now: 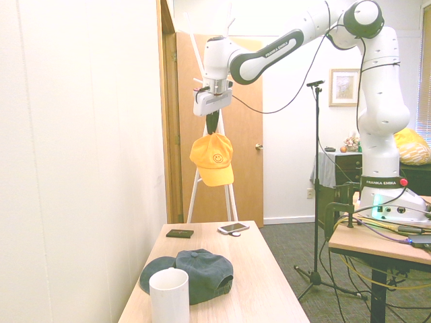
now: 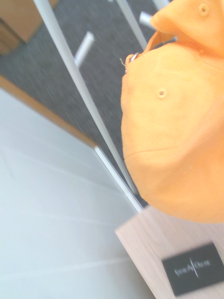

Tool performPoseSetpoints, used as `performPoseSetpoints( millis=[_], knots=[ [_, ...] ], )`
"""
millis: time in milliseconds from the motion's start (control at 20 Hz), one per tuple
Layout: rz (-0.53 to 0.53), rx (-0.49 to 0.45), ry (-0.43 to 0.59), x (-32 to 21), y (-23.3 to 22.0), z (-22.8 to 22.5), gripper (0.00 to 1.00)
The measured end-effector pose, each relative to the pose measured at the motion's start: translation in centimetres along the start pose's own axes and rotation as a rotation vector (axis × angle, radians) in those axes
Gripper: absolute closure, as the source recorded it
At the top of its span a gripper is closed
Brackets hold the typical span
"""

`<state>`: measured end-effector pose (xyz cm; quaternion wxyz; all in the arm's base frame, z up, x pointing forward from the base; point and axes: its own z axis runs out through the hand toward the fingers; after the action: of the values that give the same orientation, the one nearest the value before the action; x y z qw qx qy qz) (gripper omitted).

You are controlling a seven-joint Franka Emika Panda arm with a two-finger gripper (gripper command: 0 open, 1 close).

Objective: Hang the cap

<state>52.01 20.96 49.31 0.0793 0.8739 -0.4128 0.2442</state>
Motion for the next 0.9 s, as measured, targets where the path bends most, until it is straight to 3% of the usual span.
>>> performPoseSetpoints(
  millis=[450,900],
  knots=[
    [0.096,-0.031,0.191,4.3,4.2,-4.5,1.0],
    [0.053,-0.089,0.461,5.7,4.9,-5.8,1.0]
  ],
)
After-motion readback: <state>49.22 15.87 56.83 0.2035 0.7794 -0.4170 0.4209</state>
